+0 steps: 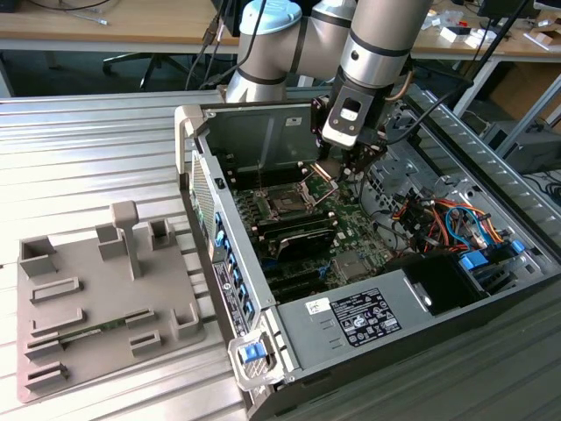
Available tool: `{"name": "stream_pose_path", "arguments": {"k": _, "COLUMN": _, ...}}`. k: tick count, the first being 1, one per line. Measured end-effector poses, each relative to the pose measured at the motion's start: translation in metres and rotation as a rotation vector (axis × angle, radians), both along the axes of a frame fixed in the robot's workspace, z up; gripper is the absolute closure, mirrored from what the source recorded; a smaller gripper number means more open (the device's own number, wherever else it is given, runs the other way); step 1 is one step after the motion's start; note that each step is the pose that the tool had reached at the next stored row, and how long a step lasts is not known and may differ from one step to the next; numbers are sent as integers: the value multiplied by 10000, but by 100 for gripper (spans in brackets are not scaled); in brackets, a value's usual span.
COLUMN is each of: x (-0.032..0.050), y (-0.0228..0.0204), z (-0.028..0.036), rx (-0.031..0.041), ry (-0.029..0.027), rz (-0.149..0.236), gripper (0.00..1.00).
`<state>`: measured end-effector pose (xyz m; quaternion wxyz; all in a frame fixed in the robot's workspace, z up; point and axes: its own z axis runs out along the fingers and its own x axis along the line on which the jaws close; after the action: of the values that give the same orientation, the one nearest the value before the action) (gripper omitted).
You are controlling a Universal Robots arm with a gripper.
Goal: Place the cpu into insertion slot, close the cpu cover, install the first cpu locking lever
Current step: 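Place the cpu into insertion slot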
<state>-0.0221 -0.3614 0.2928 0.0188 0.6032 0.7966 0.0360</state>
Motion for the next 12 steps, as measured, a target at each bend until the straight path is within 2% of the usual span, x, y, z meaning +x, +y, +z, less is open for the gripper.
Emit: {"name": "stream_pose_path", "arguments": {"k": 12, "x": 0, "y": 0, "z": -2, "rx": -1, "ry": 0, "rz": -102, "gripper": 45}}
